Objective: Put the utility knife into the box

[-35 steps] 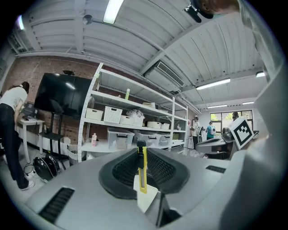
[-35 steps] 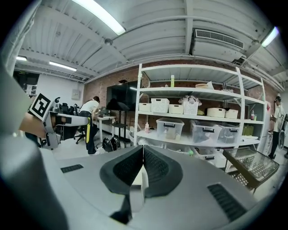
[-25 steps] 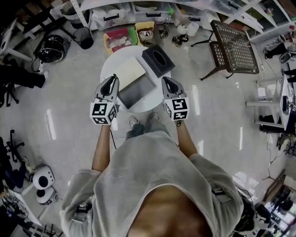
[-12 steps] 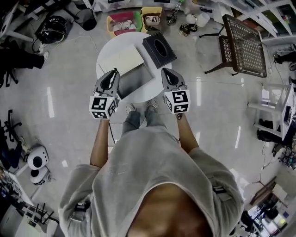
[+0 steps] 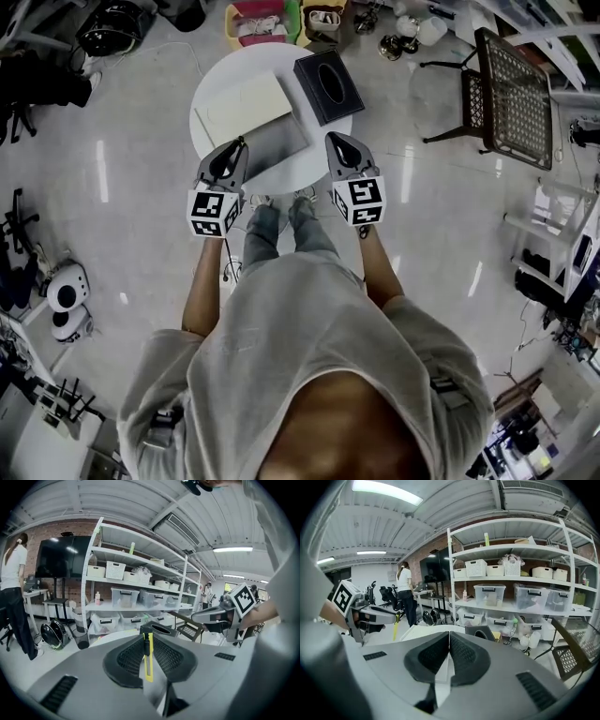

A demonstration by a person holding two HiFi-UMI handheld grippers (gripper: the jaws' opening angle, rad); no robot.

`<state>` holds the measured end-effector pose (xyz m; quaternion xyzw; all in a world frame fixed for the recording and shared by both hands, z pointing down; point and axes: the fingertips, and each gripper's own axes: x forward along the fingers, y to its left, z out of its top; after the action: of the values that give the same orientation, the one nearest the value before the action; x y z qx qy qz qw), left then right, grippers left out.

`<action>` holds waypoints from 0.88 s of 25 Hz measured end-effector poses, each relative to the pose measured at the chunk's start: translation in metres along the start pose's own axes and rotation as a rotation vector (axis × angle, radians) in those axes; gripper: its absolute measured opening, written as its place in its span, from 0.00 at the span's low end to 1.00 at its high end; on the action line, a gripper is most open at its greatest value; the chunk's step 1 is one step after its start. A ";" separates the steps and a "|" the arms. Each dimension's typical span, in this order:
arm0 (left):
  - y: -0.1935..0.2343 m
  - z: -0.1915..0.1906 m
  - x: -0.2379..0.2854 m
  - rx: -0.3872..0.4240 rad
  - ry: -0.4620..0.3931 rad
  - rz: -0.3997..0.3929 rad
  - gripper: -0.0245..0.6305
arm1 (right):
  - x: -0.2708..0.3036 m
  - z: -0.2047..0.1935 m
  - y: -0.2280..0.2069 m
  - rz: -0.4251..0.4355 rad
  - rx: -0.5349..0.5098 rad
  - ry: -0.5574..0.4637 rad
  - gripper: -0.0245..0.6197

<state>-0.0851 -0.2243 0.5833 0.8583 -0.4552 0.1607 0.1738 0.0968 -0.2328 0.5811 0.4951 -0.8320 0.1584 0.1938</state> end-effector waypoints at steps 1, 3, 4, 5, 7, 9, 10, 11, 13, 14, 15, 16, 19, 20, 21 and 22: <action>-0.002 -0.004 0.002 0.007 0.012 -0.005 0.14 | 0.000 -0.002 0.000 0.004 0.001 0.005 0.09; -0.006 -0.012 0.007 0.024 0.035 -0.019 0.14 | 0.001 -0.006 0.000 0.008 0.003 0.013 0.09; -0.008 -0.016 0.010 0.031 0.046 -0.026 0.14 | 0.001 -0.008 0.000 0.009 0.004 0.016 0.09; -0.011 -0.020 0.013 0.039 0.058 -0.035 0.14 | 0.000 -0.010 -0.001 0.009 0.005 0.020 0.09; -0.015 -0.028 0.019 0.054 0.089 -0.054 0.14 | -0.002 -0.015 -0.002 0.008 0.009 0.028 0.09; -0.020 -0.038 0.027 0.072 0.131 -0.075 0.14 | -0.005 -0.019 -0.004 0.004 0.014 0.035 0.09; -0.022 -0.043 0.031 0.081 0.145 -0.085 0.14 | -0.007 -0.021 -0.006 0.002 0.017 0.039 0.09; -0.024 -0.048 0.035 0.090 0.158 -0.095 0.14 | -0.009 -0.023 -0.007 -0.001 0.019 0.043 0.09; -0.029 -0.058 0.044 0.111 0.192 -0.118 0.14 | -0.012 -0.027 -0.010 -0.008 0.022 0.050 0.09; -0.030 -0.063 0.048 0.121 0.210 -0.129 0.14 | -0.013 -0.028 -0.012 -0.011 0.023 0.053 0.09; -0.032 -0.067 0.052 0.130 0.228 -0.139 0.14 | -0.014 -0.029 -0.014 -0.015 0.025 0.055 0.09; -0.033 -0.071 0.057 0.138 0.247 -0.146 0.14 | -0.015 -0.030 -0.016 -0.018 0.027 0.057 0.09; -0.037 -0.080 0.070 0.162 0.303 -0.165 0.14 | -0.017 -0.032 -0.022 -0.023 0.031 0.061 0.09; -0.038 -0.083 0.074 0.175 0.324 -0.172 0.14 | -0.017 -0.033 -0.024 -0.023 0.033 0.061 0.09; -0.039 -0.087 0.079 0.191 0.348 -0.176 0.14 | -0.017 -0.033 -0.024 -0.023 0.034 0.062 0.09; -0.039 -0.090 0.083 0.211 0.371 -0.179 0.14 | -0.017 -0.034 -0.025 -0.022 0.036 0.064 0.09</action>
<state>-0.0184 -0.2240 0.6934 0.8645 -0.3180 0.3465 0.1774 0.1319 -0.2154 0.6047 0.5024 -0.8168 0.1870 0.2134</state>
